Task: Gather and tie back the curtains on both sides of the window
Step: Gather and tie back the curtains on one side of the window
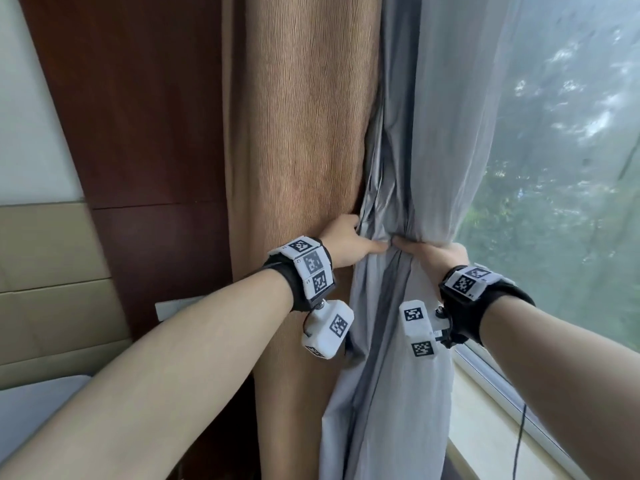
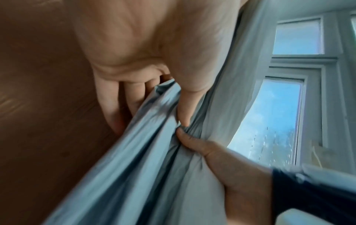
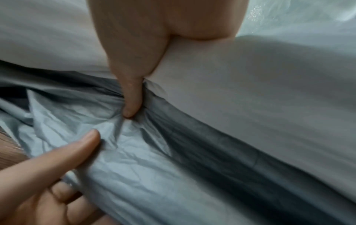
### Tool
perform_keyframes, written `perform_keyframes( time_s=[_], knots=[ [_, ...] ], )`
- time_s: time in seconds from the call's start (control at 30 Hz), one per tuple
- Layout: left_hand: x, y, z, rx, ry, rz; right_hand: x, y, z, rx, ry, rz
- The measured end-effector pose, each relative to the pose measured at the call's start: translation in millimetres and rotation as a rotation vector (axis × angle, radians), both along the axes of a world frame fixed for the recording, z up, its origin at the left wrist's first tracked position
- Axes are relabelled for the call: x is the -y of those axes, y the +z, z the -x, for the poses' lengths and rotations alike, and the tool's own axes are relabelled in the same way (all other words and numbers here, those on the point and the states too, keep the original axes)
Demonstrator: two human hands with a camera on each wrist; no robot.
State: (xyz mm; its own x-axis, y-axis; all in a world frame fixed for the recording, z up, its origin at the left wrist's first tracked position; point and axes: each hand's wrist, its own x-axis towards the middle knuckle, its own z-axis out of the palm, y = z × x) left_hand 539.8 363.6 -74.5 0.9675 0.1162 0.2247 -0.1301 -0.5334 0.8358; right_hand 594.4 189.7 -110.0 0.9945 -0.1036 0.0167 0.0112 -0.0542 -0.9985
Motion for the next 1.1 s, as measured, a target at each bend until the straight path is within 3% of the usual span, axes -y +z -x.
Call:
perform_keyframes(
  time_s=[0.13,0.3,0.43,0.6,0.7,0.87,1.0,1.1],
  knots=[
    [2.6,-3.2,-0.6,0.006,0.112,-0.241,0.2,-0.1,0.9,0.006,-0.005,-0.014],
    [11.5,-2.1,2.5,-0.02,0.057,-0.167,-8.1,-2.5,5.2,0.053,0.196,0.035],
    [17.7,-2.7,5.3,-0.146,-0.125,-0.056,-7.3,-2.1,11.3,0.043,0.414,-0.035],
    [14.6,-1.6,7.6,-0.262,-0.255,0.166,-4.8,-1.9,5.7,0.097,0.302,0.016],
    [10.9,-2.0,7.4,-0.233,-0.273,0.115,-6.9,-3.3,3.5,0.116,0.203,-0.007],
    [1.4,-4.3,-6.2,0.051,-0.095,-0.229,-6.9,-6.0,-4.8,0.098,0.131,-0.036],
    [-4.1,-0.9,-11.1,0.064,0.058,-0.191,-1.0,-5.5,-3.2,0.098,0.212,-0.048],
    [-9.4,0.3,-15.7,-0.032,0.122,-0.209,7.1,-5.8,-3.9,0.122,0.255,-0.076]
  ],
)
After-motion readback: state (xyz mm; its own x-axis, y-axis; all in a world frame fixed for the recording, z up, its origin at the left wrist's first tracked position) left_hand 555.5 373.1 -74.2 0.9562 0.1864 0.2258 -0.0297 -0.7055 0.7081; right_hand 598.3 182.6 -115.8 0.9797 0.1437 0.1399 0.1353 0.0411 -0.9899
